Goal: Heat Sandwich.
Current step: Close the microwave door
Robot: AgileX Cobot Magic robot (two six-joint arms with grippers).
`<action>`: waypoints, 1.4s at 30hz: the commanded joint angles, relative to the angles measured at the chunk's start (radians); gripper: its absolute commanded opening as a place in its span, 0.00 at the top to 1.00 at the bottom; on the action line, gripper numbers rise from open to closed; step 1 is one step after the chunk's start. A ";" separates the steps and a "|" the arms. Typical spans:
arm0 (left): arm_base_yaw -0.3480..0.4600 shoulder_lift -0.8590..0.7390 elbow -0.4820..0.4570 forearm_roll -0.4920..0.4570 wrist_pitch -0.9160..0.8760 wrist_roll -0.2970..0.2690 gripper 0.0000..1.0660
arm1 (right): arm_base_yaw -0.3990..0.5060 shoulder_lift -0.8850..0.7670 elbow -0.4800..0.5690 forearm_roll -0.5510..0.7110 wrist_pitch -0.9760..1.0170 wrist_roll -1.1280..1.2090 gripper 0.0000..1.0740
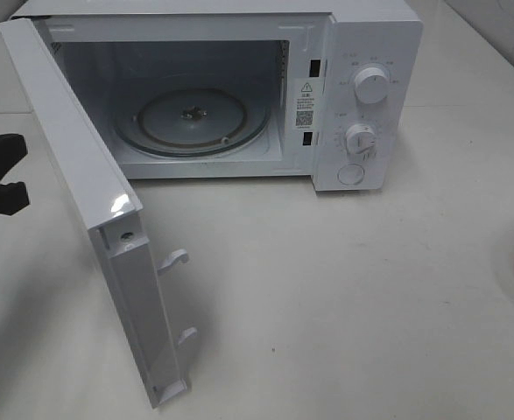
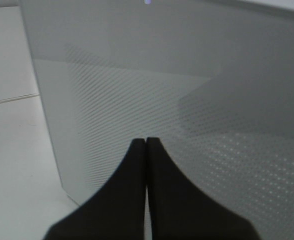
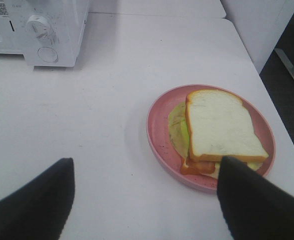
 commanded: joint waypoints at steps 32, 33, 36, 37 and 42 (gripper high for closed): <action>-0.415 0.248 -0.288 -0.376 0.052 0.165 1.00 | -0.007 -0.029 -0.001 -0.002 -0.001 0.005 0.30; -0.415 0.248 -0.288 -0.376 0.052 0.165 1.00 | -0.007 -0.029 -0.001 -0.002 -0.001 0.005 0.30; -0.440 0.274 -0.346 -0.388 0.085 0.178 1.00 | -0.007 -0.029 -0.001 -0.002 -0.001 0.005 0.30; -0.453 0.290 -0.376 -0.397 0.097 0.189 1.00 | -0.007 -0.029 -0.001 -0.002 -0.001 0.005 0.31; -0.477 0.312 -0.437 -0.422 0.149 0.211 1.00 | -0.007 -0.029 -0.001 -0.002 -0.001 0.005 0.31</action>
